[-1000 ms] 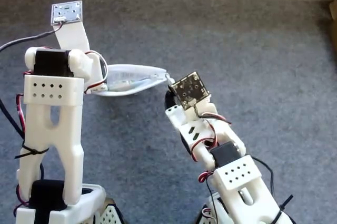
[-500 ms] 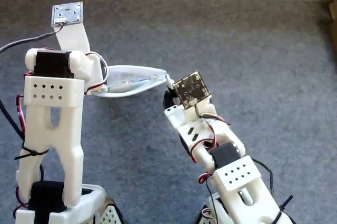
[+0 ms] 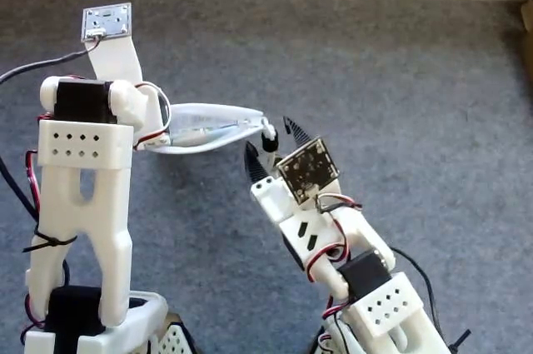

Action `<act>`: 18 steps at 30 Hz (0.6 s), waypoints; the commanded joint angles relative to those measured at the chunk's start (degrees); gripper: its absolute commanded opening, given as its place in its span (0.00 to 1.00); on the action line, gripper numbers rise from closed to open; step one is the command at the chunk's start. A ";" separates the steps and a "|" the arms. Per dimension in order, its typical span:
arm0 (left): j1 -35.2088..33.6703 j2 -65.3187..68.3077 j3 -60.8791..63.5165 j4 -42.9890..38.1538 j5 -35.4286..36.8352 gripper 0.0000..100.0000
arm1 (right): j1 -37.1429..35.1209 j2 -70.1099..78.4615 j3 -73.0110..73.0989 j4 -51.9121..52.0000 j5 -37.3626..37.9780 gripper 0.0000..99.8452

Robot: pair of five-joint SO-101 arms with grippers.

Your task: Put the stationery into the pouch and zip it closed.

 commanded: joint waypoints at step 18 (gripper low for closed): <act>0.22 0.92 0.84 0.00 -0.26 0.01 | 3.74 13.76 -2.42 -7.87 -0.53 0.21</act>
